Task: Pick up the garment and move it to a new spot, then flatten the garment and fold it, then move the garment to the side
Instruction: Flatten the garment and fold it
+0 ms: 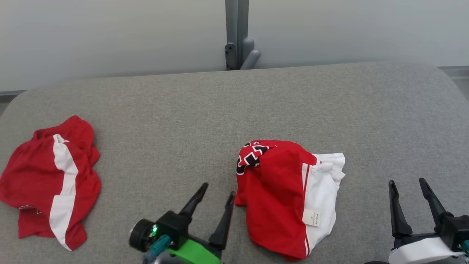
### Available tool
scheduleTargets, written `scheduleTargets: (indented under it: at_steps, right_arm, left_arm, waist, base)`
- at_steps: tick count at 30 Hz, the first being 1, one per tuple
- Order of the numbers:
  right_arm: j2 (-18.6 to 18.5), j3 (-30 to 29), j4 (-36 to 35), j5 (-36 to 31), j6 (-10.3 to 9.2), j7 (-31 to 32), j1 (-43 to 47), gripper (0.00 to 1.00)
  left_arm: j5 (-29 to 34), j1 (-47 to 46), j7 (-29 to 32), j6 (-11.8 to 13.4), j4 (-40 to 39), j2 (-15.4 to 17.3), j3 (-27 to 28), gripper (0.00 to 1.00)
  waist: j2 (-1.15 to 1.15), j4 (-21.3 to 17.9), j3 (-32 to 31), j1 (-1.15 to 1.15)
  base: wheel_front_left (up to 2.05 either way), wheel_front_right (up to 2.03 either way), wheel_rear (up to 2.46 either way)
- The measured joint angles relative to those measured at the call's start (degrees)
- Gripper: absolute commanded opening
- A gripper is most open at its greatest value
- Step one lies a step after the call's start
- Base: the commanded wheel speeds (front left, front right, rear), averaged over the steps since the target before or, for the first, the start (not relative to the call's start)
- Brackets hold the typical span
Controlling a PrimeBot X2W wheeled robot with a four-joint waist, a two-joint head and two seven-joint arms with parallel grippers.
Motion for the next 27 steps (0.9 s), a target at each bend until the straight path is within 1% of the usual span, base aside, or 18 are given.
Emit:
scheduleTargets:
  at_steps: [3,6,11,16,21,26,27]
  right_arm:
    - [0.04,0.59,-0.18,0.03,0.00,0.00,-1.02,1.00]
    - [0.09,1.23,-0.07,0.13,0.00,-0.01,-1.90,1.00]
    - [0.36,0.69,0.46,0.65,0.00,0.00,-2.09,1.00]
    - [0.91,0.69,0.83,1.14,0.00,0.00,-2.11,1.00]
    - [1.27,0.26,0.80,1.63,0.00,-0.01,-2.46,1.00]
    - [1.48,0.09,1.29,1.90,0.00,0.00,-2.69,1.00]
    - [1.48,0.09,1.29,1.90,0.00,0.00,-2.69,1.00]
  left_arm:
    - [-3.85,-3.36,2.83,0.31,-0.33,-0.15,-6.62,1.00]
    - [-5.68,-5.61,8.61,1.18,2.42,-0.18,-13.26,1.00]
    - [-10.17,-7.09,14.38,3.10,4.91,-0.20,-19.95,1.00]
    - [-9.67,-8.16,18.27,5.11,10.77,-0.21,-22.63,1.00]
    - [-7.87,-9.54,17.53,7.36,15.47,-0.02,-22.87,1.00]
    - [-5.54,-11.36,16.49,8.73,20.07,0.62,-23.35,1.00]
    - [-5.54,-11.36,16.49,8.73,20.07,0.62,-23.35,0.89]
  waist:
    - [0.00,-1.62,0.71,0.00]
    - [0.00,-3.67,1.35,0.00]
    - [0.00,-7.58,2.18,0.00]
    - [0.00,-11.22,2.95,0.00]
    - [0.00,-13.89,3.86,0.00]
    - [0.00,-14.60,4.79,0.00]
    - [0.00,-14.60,4.79,0.00]
  base:
    - [0.00,0.00,0.00]
    - [0.00,0.00,0.00]
    - [0.00,0.00,0.00]
    - [0.00,0.00,0.00]
    - [0.00,0.00,0.00]
    - [0.00,0.00,0.00]
    - [0.00,0.00,0.00]
